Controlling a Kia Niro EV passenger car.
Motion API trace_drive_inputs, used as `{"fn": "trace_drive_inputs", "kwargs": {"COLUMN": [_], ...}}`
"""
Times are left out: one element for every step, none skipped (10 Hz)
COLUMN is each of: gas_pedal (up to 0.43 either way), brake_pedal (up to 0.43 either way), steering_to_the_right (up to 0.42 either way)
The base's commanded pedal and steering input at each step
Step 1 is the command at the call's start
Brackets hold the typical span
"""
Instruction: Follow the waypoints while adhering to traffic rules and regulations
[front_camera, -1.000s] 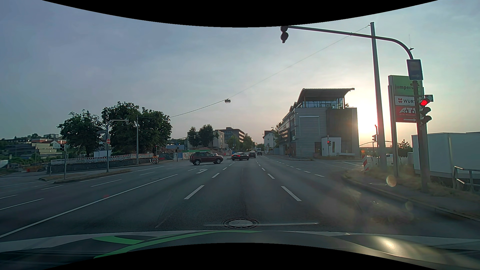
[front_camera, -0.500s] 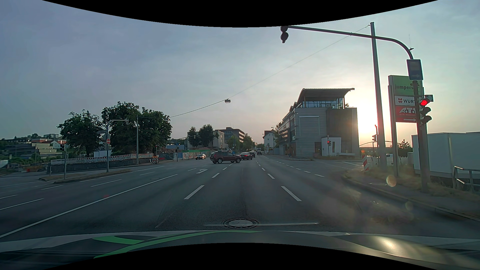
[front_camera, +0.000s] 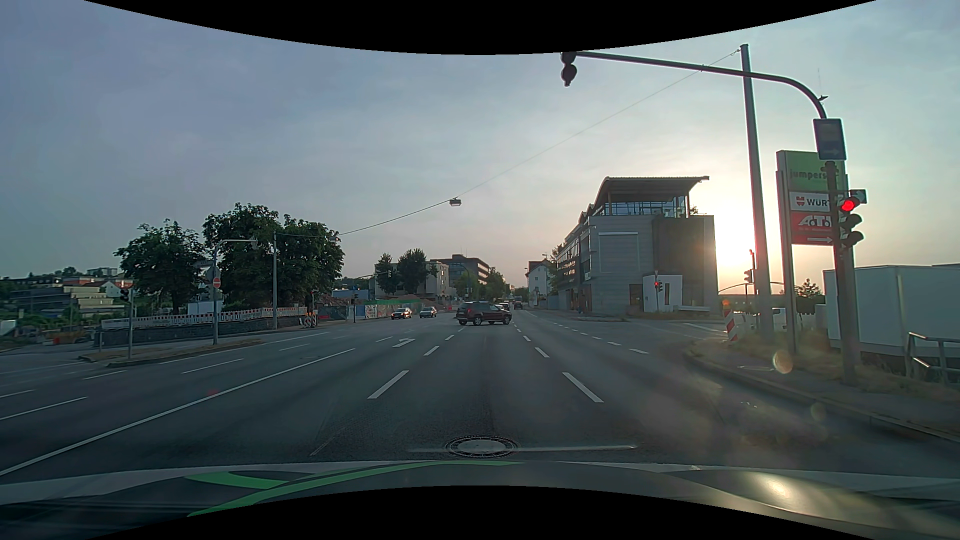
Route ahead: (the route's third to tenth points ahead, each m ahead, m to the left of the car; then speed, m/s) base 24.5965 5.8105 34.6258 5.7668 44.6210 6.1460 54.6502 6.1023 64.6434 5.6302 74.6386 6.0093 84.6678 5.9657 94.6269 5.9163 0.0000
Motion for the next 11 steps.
{"fn": "trace_drive_inputs", "kwargs": {"gas_pedal": [0.000, 0.000, 0.000, 0.000, 0.000, 0.000, 0.000, 0.000, 0.000, 0.000, 0.000], "brake_pedal": [0.311, 0.311, 0.311, 0.311, 0.311, 0.317, 0.311, 0.317, 0.317, 0.311, 0.317], "steering_to_the_right": [0.001, 0.001, 0.001, 0.001, 0.001, 0.001, 0.001, 0.001, 0.001, 0.001, 0.001]}}
